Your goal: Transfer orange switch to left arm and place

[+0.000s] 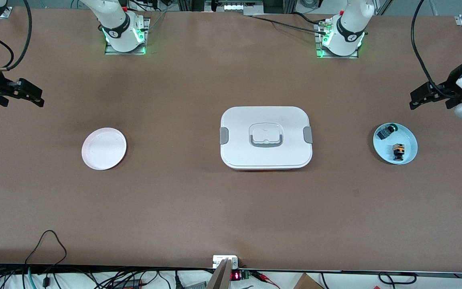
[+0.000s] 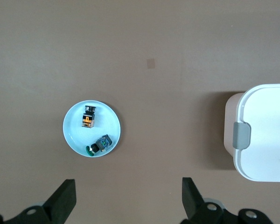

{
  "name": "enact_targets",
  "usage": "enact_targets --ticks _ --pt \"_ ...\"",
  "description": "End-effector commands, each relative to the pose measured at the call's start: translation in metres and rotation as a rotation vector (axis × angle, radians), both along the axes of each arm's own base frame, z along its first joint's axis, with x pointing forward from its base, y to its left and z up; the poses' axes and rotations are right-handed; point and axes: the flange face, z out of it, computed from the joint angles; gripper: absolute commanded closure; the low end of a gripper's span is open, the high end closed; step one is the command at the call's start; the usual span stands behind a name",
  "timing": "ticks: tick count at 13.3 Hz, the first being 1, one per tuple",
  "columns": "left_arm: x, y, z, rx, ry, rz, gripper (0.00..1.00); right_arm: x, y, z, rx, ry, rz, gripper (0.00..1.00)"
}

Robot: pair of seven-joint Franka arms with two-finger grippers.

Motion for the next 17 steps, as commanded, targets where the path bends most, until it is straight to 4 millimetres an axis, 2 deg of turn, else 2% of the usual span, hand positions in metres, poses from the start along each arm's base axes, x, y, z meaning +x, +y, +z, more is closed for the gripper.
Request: enact_targets --ticks 1,5,11,13,14,17 --pt "0.004 0.002 0.001 -0.006 -0.012 -0.003 0.00 -0.003 0.001 0.005 0.006 0.013 0.015 0.00" --pt "0.004 0.018 0.004 -0.016 -0.017 0.032 0.00 -0.005 0.000 0.005 0.003 0.025 -0.001 0.00" --pt "0.009 0.019 -0.003 -0.010 -0.012 0.029 0.00 -0.005 0.001 0.006 0.005 0.028 0.011 0.00" --pt "0.010 0.019 -0.002 -0.016 -0.015 0.029 0.00 -0.005 0.001 0.006 0.006 0.027 0.011 0.00" --pt "0.011 0.019 0.008 -0.013 -0.035 0.029 0.00 -0.004 0.001 0.008 0.006 0.024 0.008 0.00" --pt "0.011 0.020 0.010 -0.011 -0.038 0.032 0.00 -0.004 0.002 0.011 0.006 0.019 0.006 0.00"
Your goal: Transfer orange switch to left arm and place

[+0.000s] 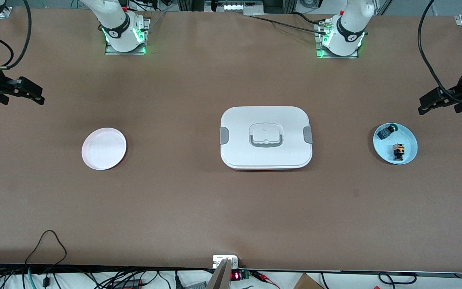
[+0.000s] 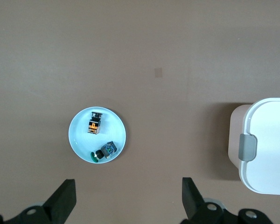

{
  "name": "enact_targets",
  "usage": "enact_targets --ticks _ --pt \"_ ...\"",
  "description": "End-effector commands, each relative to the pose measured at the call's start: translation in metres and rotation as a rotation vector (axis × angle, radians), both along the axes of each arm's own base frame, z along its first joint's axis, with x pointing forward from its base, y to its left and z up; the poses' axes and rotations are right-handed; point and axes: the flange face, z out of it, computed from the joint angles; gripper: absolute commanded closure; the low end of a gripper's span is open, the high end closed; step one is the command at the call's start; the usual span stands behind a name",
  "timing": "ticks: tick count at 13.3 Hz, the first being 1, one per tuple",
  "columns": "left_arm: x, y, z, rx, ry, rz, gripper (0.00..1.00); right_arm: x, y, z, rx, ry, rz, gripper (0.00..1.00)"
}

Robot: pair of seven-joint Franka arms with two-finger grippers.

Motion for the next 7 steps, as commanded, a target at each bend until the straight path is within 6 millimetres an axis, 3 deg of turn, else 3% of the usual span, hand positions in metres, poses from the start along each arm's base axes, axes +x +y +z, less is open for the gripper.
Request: enact_targets --ticks 1,7 --pt "0.0033 0.0034 0.0075 -0.011 -0.012 0.002 0.00 -0.0019 0.0024 0.0082 0.006 0.002 0.007 0.00" --pt "0.0032 0.0059 0.0075 -0.013 -0.012 0.007 0.00 -0.0018 0.0024 0.0089 0.006 0.001 0.013 0.00"
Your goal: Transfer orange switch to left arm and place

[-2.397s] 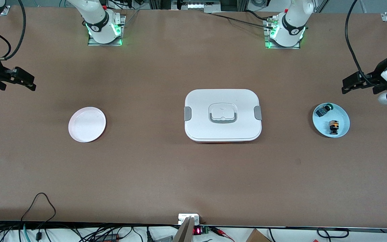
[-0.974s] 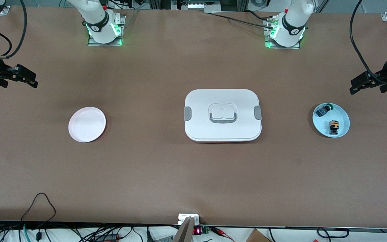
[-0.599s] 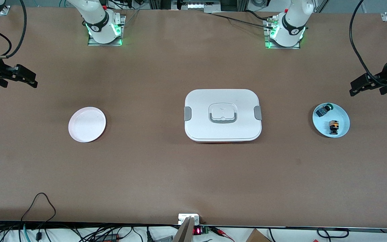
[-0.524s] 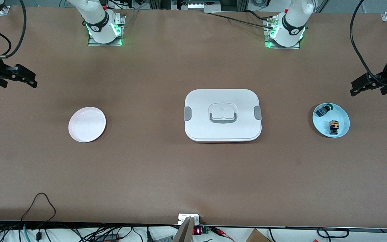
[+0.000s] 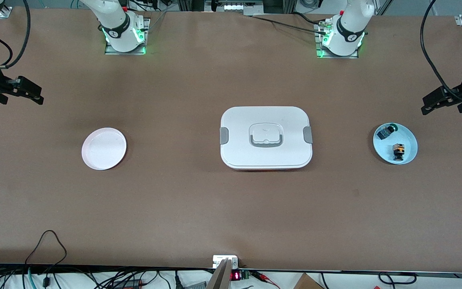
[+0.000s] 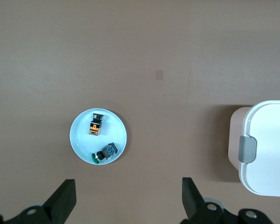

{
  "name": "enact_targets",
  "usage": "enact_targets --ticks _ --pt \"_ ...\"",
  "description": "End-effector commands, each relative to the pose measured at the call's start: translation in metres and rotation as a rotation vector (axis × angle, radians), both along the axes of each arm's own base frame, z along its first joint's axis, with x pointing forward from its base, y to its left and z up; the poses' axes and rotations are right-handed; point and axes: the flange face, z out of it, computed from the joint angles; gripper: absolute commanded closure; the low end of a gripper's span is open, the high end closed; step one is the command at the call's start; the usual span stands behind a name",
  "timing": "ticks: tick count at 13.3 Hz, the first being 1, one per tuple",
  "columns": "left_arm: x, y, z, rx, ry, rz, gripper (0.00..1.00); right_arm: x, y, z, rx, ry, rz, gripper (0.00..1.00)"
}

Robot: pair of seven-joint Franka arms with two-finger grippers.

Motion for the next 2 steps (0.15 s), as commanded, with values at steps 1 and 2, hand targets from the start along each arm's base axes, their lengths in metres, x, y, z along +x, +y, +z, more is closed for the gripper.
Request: enact_targets --ticks 1,2 --pt "0.0031 0.0024 0.0051 -0.013 -0.007 0.000 0.00 -0.0018 0.0021 0.0074 0.006 0.002 0.013 0.00" --pt "0.0037 0.0022 0.0051 -0.014 -0.008 0.000 0.00 -0.0019 0.0021 0.0066 0.006 0.003 0.011 0.00"
